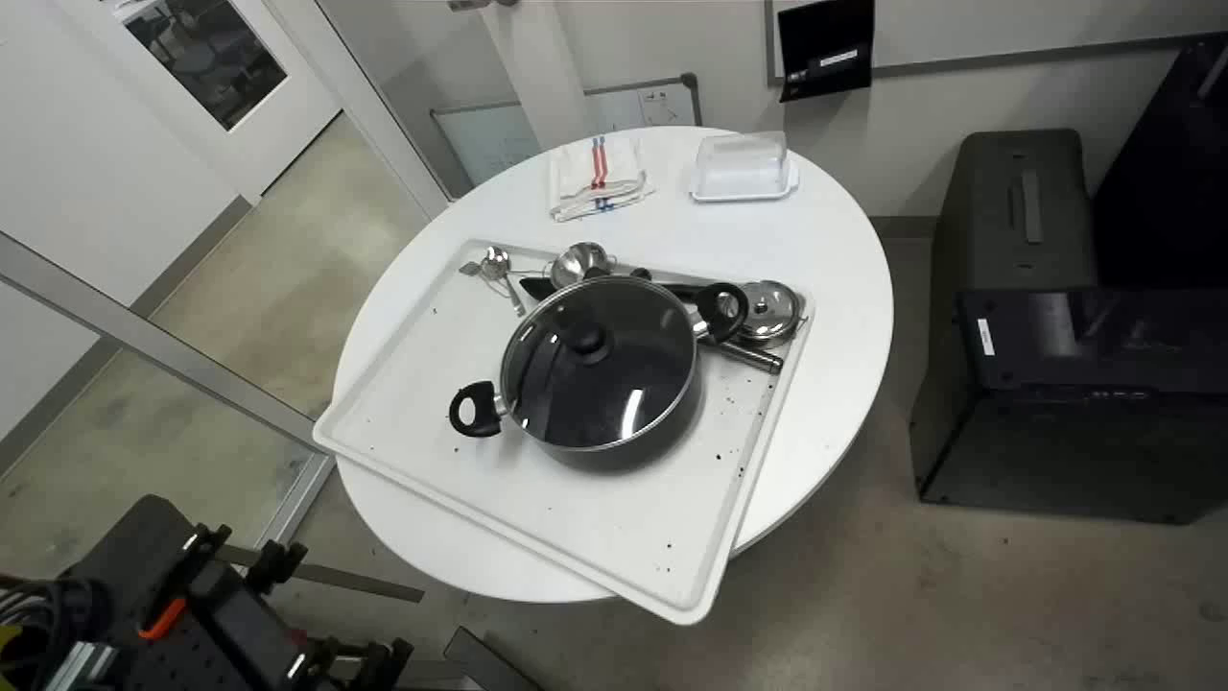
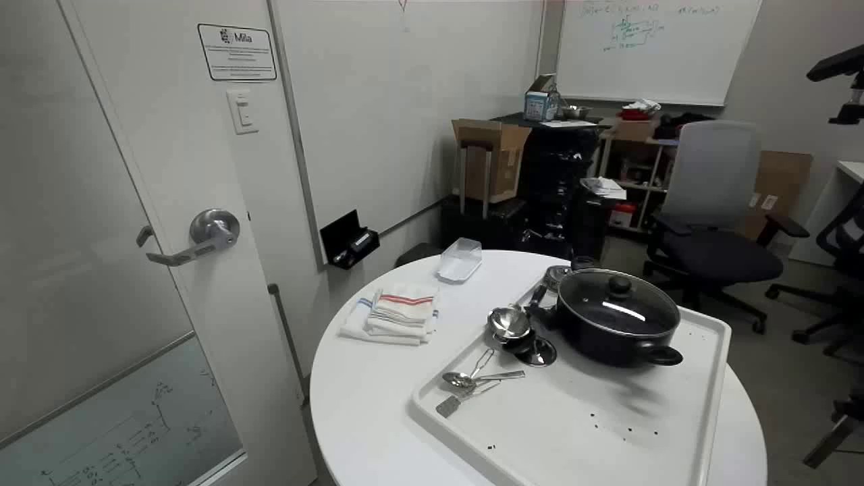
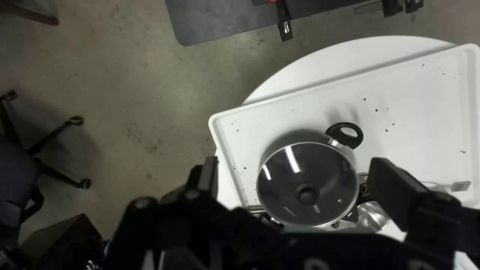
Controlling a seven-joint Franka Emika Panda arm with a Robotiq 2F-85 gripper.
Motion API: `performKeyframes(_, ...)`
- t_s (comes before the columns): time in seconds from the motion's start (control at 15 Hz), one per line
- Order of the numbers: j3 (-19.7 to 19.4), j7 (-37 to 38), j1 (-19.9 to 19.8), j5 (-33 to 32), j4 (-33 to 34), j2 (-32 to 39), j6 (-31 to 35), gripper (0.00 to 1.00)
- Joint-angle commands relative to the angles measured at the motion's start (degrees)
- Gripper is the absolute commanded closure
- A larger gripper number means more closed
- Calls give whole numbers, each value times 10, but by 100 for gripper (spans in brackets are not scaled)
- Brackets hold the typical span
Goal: Uncover the pot
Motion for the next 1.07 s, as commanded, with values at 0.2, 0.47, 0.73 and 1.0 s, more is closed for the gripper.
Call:
performKeyframes(0.2,-6,5,9,-5,2,0,-3,0)
performKeyframes(0.47,-6,5,9,-5,2,0,-3,0)
performKeyframes(0.73,-6,5,15,-2,15,23,-1,0)
performKeyframes(1.0,-6,-7,29,-4,42,94,-5,0)
